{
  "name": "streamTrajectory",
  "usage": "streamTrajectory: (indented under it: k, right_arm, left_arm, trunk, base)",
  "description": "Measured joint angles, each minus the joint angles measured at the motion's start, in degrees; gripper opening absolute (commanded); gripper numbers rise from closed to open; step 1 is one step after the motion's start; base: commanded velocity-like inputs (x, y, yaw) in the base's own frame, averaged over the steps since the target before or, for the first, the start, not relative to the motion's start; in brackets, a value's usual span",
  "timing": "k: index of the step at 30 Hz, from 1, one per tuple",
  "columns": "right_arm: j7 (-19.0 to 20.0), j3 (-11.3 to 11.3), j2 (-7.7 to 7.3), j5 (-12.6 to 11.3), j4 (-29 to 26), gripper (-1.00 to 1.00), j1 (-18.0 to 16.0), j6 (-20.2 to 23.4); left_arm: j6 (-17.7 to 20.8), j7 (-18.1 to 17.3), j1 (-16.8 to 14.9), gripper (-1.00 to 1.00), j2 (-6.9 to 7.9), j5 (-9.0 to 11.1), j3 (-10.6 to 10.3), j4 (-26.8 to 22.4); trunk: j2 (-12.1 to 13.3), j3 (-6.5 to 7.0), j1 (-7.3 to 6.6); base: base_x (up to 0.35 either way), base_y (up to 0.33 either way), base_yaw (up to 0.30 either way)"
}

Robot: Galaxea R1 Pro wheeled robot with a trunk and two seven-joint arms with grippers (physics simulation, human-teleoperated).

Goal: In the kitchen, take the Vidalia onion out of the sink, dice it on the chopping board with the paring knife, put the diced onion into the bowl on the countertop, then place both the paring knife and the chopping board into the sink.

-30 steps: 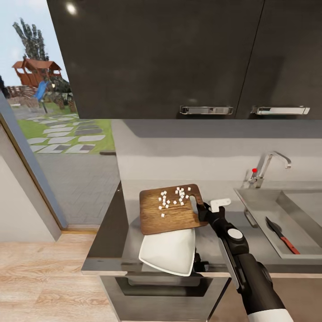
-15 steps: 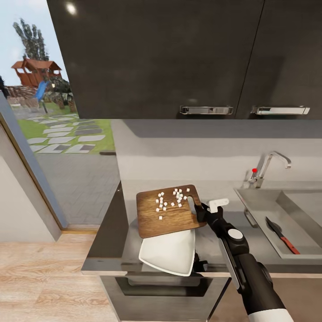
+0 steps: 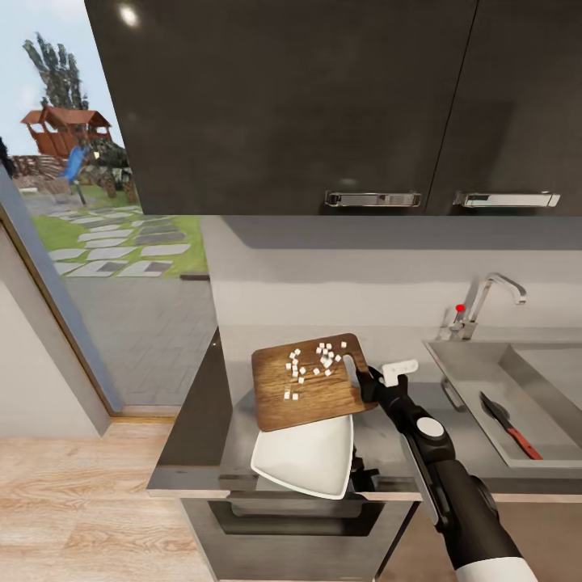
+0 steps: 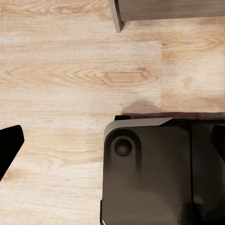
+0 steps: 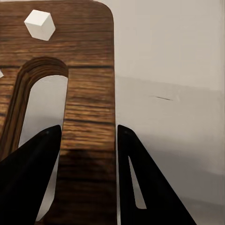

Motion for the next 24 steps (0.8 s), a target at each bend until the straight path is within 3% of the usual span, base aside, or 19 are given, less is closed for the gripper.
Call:
streamTrajectory:
  k: [9, 15, 24]
  right_arm:
    - [0.15, -0.01, -0.07, -0.02, 0.28, -1.00, 0.00, -0.25]
    - [0.32, -0.05, -0.22, 0.00, 1.58, -1.00, 0.00, -3.83]
    - [0.37, -0.06, -0.38, -0.01, 2.43, -1.00, 0.00, -4.59]
  left_arm:
    - [0.00, 0.00, 0.05, 1.00, 0.00, 0.00, 0.00, 0.00]
    - [0.00, 0.00, 0.04, 1.00, 0.00, 0.00, 0.00, 0.00]
    - [0.00, 0.00, 0.00, 1.00, 0.00, 0.00, 0.00, 0.00]
  trunk:
    - [0.00, 0.00, 0.00]
    - [0.00, 0.00, 0.00]
    - [0.00, 0.00, 0.00]
  base:
    - [0.000, 0.000, 0.000]
    - [0.000, 0.000, 0.000]
    - [0.000, 0.000, 0.000]
